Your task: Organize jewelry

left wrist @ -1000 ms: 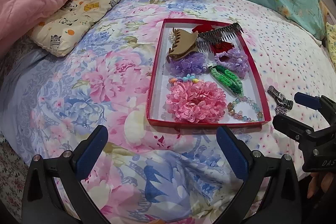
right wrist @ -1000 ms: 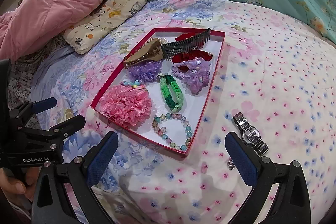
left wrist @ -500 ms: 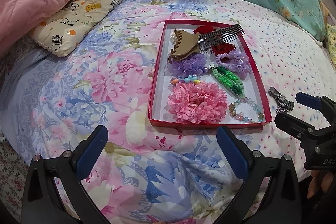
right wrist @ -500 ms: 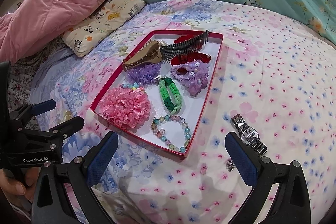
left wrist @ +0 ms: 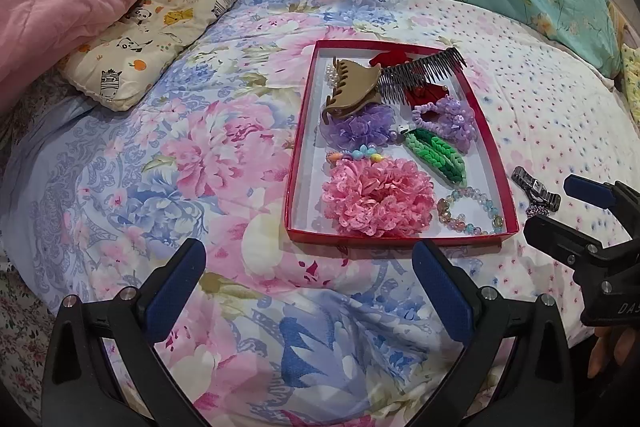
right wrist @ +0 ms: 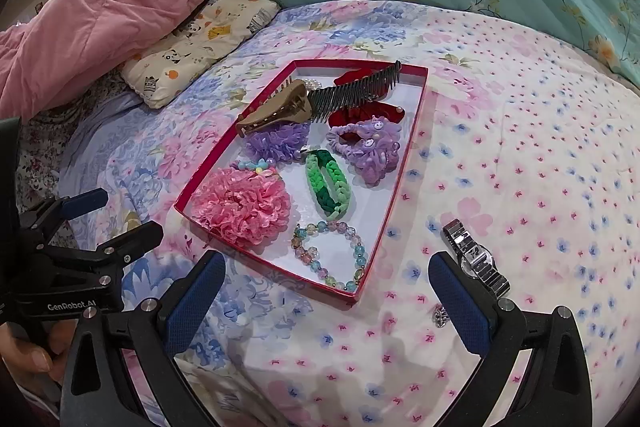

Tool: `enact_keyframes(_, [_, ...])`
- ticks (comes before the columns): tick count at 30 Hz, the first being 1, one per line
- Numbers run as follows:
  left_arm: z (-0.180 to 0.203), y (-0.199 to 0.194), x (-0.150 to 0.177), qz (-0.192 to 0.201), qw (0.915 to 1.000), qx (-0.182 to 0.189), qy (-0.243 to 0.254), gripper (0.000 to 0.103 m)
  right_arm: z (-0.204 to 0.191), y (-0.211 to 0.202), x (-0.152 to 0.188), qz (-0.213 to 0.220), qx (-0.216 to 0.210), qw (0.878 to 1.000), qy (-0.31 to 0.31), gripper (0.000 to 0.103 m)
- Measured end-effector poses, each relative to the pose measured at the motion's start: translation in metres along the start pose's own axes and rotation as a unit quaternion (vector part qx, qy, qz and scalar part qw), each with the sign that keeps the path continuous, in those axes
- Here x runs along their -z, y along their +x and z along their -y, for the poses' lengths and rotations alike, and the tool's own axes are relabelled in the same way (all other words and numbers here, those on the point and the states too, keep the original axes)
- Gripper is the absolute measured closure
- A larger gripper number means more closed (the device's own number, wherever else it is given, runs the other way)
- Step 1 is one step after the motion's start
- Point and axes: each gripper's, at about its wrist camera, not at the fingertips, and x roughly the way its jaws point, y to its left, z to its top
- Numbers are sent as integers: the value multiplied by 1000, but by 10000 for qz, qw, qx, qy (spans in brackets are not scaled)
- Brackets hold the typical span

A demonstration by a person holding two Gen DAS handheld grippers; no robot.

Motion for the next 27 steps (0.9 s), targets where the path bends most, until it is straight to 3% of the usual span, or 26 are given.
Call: enact_keyframes(27, [0,-1,1,25,10000,-7,-35,0,-1,-1,0,8,-2,10000,8,1])
